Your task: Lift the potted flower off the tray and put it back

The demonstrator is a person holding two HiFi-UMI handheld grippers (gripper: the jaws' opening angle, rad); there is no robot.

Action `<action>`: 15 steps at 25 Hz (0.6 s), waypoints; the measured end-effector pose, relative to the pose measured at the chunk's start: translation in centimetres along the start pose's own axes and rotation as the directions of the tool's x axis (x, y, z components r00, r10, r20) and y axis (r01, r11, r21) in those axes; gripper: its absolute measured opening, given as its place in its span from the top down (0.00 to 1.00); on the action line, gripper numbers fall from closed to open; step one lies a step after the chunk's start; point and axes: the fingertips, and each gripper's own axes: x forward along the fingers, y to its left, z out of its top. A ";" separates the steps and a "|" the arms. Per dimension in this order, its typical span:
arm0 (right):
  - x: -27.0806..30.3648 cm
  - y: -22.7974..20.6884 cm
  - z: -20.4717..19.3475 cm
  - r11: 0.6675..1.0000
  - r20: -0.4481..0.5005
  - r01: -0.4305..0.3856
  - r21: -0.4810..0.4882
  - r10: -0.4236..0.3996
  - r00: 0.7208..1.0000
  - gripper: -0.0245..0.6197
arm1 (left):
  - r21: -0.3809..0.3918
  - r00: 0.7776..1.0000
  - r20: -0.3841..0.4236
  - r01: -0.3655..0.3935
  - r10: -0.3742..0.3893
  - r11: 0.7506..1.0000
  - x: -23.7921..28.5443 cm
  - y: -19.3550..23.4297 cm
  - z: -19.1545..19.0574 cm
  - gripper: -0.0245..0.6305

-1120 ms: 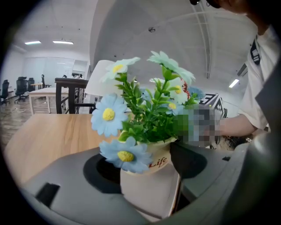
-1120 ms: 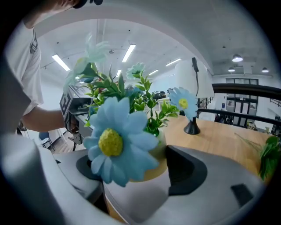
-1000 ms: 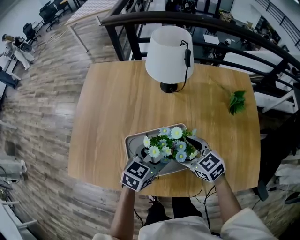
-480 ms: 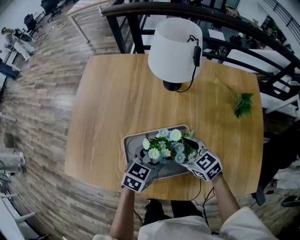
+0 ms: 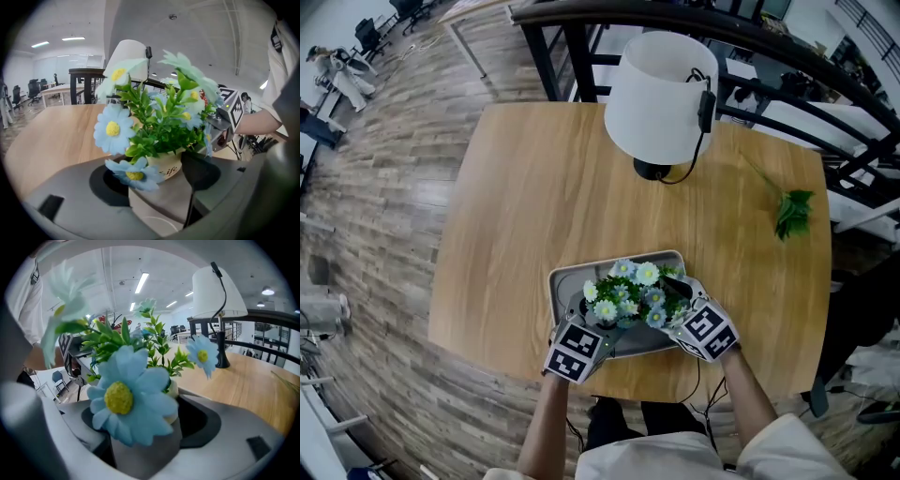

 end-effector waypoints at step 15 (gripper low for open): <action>0.7 -0.4 -0.4 0.998 -0.017 0.021 -0.061 -0.022 1.000 0.32 | -0.067 0.999 0.033 -0.028 0.030 0.997 0.3 0.3 -1.2 0.42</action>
